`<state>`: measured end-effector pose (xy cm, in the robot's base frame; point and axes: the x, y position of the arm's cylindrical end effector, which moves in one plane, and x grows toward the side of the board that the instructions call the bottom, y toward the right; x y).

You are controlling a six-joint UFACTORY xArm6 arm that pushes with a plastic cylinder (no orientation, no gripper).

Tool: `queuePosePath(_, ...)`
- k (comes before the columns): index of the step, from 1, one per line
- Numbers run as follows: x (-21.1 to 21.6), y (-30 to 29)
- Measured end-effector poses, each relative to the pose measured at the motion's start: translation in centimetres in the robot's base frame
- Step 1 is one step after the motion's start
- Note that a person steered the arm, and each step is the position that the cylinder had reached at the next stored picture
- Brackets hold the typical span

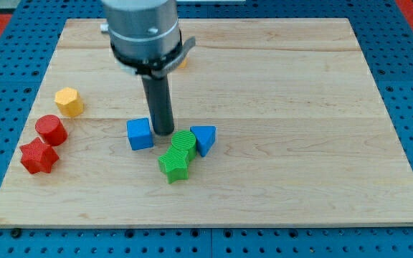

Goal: Move the blue triangle to the top right of the green star

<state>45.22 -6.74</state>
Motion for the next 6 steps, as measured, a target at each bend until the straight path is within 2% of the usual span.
queuePosePath(1,-2.8,-2.8)
queuePosePath(3,3.3,-3.7)
queuePosePath(4,2.9,-2.9)
queuePosePath(5,-3.0,1.6)
queuePosePath(6,-1.7,6.4)
